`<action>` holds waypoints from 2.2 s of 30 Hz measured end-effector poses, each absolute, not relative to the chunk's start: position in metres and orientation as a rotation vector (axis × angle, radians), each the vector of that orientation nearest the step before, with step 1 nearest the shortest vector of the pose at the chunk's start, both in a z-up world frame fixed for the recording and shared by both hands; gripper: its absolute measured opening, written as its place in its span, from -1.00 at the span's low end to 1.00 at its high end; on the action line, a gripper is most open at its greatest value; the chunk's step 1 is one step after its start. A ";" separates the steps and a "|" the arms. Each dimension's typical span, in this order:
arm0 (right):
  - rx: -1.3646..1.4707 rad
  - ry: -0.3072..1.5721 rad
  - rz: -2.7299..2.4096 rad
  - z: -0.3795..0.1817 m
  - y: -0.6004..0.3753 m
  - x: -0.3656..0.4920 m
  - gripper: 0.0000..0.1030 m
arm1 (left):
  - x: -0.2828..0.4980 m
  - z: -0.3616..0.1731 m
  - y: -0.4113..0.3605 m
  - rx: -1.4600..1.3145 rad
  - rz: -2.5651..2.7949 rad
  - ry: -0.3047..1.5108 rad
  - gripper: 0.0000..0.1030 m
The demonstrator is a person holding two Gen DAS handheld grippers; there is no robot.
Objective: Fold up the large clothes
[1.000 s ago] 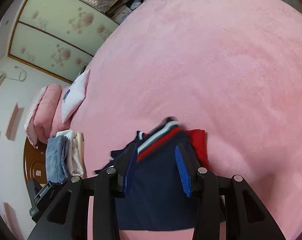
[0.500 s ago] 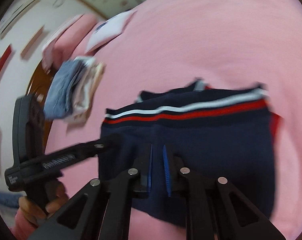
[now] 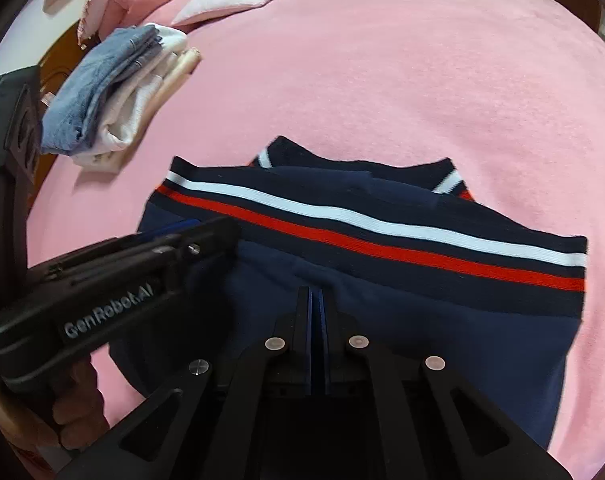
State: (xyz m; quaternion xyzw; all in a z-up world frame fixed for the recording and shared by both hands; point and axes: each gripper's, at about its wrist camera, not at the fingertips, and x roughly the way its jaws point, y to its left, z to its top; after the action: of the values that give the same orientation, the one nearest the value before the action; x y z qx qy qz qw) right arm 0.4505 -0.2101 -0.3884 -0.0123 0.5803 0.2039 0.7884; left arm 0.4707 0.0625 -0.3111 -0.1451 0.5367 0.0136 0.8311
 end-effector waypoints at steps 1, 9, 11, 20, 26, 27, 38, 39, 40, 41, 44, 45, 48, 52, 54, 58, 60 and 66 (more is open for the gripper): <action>-0.046 1.250 0.414 -0.390 -0.212 0.451 -0.92 | 0.471 -0.312 0.062 -0.301 0.035 1.136 -0.46; -0.036 1.265 0.330 -0.392 -0.260 0.448 -0.98 | 0.471 -0.311 0.070 -0.263 0.085 1.127 -0.47; -0.043 1.265 0.303 -0.391 -0.269 0.449 -0.99 | 0.469 -0.310 0.074 -0.256 0.098 1.121 -0.47; -0.048 1.255 0.125 -0.384 -0.308 0.453 -0.99 | 0.468 -0.309 0.079 -0.202 0.165 1.109 -0.47; -0.005 1.242 0.002 -0.366 -0.342 0.445 -0.98 | 0.460 -0.293 0.073 -0.192 0.166 1.133 -0.47; 0.003 1.236 0.014 -0.362 -0.342 0.441 -0.98 | 0.456 -0.289 0.069 -0.204 0.128 1.136 -0.47; 0.359 1.355 0.390 -0.386 -0.304 0.379 -0.98 | 0.410 -0.311 0.029 -0.314 -0.056 1.327 -0.47; 0.367 1.358 0.384 -0.392 -0.304 0.374 -0.98 | 0.407 -0.313 0.034 -0.335 -0.060 1.325 -0.47; 0.383 1.357 0.379 -0.396 -0.307 0.371 -0.98 | 0.404 -0.312 0.040 -0.353 -0.061 1.319 -0.47; 0.404 1.354 0.379 -0.397 -0.316 0.368 -0.98 | 0.402 -0.312 0.045 -0.360 -0.055 1.314 -0.47; 0.423 1.334 0.389 -0.395 -0.342 0.363 -0.99 | 0.394 -0.309 0.067 -0.320 0.033 1.317 -0.47; 0.422 1.331 0.388 -0.398 -0.344 0.366 -0.99 | 0.391 -0.311 0.074 -0.303 0.077 1.332 -0.47; 0.252 1.323 0.228 -0.389 -0.376 0.354 -0.99 | 0.380 -0.316 0.101 -0.357 0.120 1.357 -0.47; 0.316 1.334 0.120 -0.385 -0.417 0.349 -0.98 | 0.365 -0.315 0.123 -0.394 0.212 1.379 -0.47; 0.222 1.334 -0.001 -0.379 -0.425 0.349 -0.98 | 0.355 -0.319 0.136 -0.474 0.233 1.407 -0.47; 0.306 1.278 0.043 -0.359 -0.413 0.360 -0.99 | 0.337 -0.326 0.153 -0.669 0.191 1.431 -0.47; 0.356 1.242 0.114 -0.350 -0.396 0.370 -0.99 | 0.330 -0.324 0.156 -0.686 0.186 1.421 -0.47; 0.341 1.257 0.251 -0.355 -0.312 0.408 -0.99 | 0.311 -0.328 0.171 -0.805 0.116 1.386 -0.47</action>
State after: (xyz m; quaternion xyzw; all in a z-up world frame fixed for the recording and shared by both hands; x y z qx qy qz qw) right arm 0.4079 -0.3125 -0.3554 0.1583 0.5834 0.1165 0.7880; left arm 0.3113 0.1714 -0.3284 -0.3605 0.6209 0.0519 0.6941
